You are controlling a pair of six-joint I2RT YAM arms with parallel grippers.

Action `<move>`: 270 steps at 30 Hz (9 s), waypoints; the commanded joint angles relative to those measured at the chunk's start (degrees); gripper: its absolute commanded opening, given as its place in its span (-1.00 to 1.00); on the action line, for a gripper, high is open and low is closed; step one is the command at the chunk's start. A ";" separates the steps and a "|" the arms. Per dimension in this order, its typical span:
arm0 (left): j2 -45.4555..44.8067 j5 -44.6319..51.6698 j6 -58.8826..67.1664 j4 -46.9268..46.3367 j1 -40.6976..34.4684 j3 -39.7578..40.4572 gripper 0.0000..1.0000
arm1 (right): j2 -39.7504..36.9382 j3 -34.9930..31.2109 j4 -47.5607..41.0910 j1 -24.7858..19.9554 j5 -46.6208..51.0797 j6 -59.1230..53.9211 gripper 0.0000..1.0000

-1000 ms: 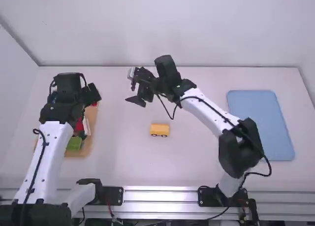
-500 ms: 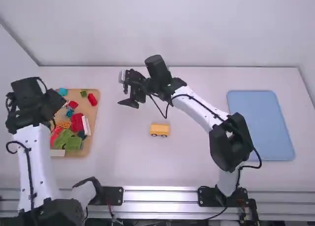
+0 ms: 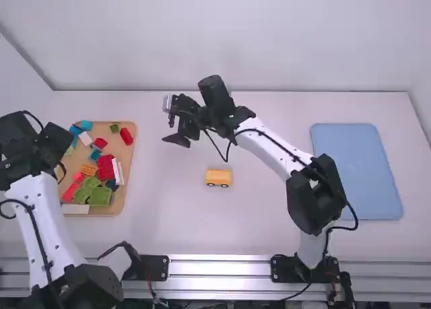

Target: Assemble lego blocks to make yellow taxi

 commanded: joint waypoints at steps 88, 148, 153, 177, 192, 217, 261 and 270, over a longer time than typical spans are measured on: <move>45.09 -4.00 -6.47 12.55 -3.34 -2.19 0.01 | 0.57 1.42 -1.14 -0.15 8.61 -0.50 0.97; 43.15 -4.44 -6.49 13.99 -3.06 -3.32 -0.86 | 0.57 1.11 -1.40 -1.03 8.59 -0.31 0.97; 35.54 -0.79 -5.70 16.63 -3.06 -6.62 -0.96 | 0.57 1.11 -1.62 -1.03 8.35 -0.33 0.97; 5.53 70.99 35.15 55.54 -22.75 -27.91 -0.93 | 0.46 1.14 -1.38 -16.48 -43.60 8.98 0.97; 12.83 70.60 32.06 76.08 -38.60 -29.07 -0.96 | 0.50 1.16 -17.66 -16.65 -47.91 -8.46 0.57; 17.70 70.40 21.62 88.70 -38.77 -29.07 0.55 | 0.44 1.22 -14.58 -13.44 -41.46 -11.89 -0.76; 13.14 7.37 20.22 31.32 -37.66 -10.91 0.98 | -0.61 1.49 -35.10 -2.71 40.09 13.94 -1.00; 11.04 7.54 22.60 40.57 -36.76 -18.43 0.98 | 3.39 1.51 -50.05 0.81 48.85 9.53 -1.00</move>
